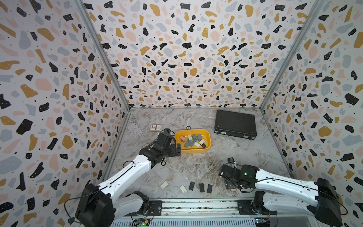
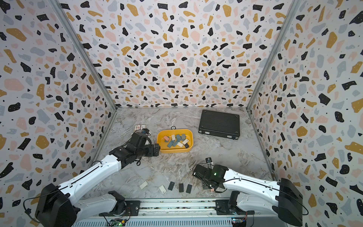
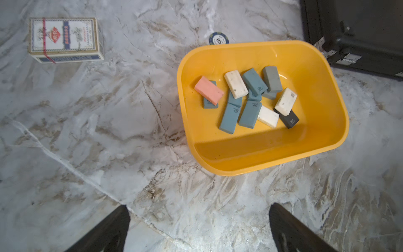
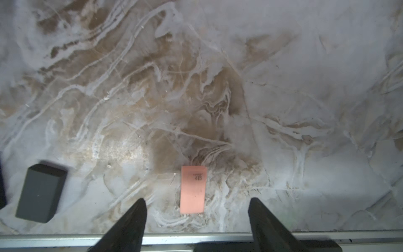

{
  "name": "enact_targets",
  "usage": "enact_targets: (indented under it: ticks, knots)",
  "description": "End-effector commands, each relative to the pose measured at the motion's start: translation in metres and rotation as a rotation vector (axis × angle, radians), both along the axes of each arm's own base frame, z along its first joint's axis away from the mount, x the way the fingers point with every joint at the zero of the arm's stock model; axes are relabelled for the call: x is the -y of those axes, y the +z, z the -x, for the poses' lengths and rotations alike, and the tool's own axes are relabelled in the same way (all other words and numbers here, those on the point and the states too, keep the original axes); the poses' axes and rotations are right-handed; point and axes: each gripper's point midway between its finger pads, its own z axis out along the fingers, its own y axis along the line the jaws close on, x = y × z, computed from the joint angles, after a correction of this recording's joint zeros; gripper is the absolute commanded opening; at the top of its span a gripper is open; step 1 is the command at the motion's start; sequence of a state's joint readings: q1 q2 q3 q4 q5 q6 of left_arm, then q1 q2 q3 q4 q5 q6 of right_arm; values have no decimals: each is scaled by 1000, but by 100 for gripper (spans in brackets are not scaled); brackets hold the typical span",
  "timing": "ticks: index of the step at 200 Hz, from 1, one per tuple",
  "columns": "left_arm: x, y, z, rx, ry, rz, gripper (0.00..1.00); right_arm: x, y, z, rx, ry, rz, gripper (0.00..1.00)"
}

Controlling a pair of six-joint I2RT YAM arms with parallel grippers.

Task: Put the eraser in the storage box
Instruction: Pick up the eraser from the center of the board.

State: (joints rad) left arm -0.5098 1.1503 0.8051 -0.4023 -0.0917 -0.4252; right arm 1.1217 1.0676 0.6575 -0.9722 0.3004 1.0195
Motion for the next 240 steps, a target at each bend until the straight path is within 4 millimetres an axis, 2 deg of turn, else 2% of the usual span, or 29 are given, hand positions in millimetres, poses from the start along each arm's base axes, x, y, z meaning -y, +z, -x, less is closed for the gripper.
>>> enact_targets:
  ticks: [1,37,97,240]
  knots:
    - [-2,18,-9,62,-2,15,100,6,-6,6,-6,-64,5,75]
    - [-5,21,-12,69,14,24,99,5,-18,15,-51,-58,1,74]
    - [-7,11,-14,48,21,22,100,5,-32,18,-82,-71,-13,70]
    - [-4,0,-20,27,18,23,99,4,-61,22,-223,-122,-58,50]
